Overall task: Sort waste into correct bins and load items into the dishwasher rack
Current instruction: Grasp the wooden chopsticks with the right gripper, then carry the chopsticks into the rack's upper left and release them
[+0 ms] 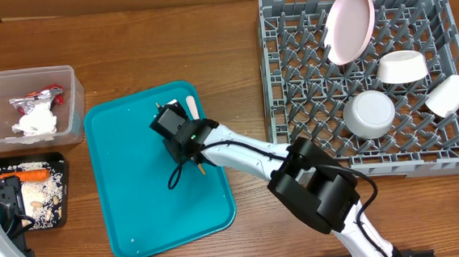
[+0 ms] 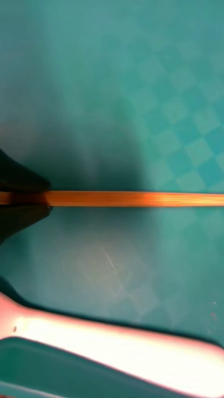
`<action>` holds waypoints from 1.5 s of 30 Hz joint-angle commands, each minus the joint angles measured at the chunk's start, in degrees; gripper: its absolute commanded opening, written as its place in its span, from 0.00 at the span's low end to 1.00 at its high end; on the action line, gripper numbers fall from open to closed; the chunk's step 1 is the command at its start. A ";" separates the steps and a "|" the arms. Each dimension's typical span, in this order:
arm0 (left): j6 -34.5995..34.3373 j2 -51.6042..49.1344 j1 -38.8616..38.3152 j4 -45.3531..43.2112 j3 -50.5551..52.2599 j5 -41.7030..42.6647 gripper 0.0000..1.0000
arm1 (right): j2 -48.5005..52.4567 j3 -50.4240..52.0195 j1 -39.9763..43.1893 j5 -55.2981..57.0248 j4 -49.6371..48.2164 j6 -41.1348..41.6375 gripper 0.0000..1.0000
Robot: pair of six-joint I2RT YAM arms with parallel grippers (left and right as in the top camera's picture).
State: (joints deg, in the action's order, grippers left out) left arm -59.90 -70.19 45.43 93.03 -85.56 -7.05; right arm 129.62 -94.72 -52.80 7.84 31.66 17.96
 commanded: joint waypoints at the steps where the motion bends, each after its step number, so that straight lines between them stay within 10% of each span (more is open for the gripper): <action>1: -0.96 0.07 0.28 -0.07 -0.79 0.07 1.00 | 3.34 -2.34 0.57 -6.56 3.56 0.13 0.04; 45: -0.96 0.07 0.28 -0.07 -0.79 0.07 1.00 | -19.26 -8.11 38.47 -7.91 14.29 -3.45 0.04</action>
State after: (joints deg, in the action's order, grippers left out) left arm -59.90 -70.19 45.43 93.03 -85.56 -7.05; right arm 109.67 -101.65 -13.98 0.03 46.30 16.43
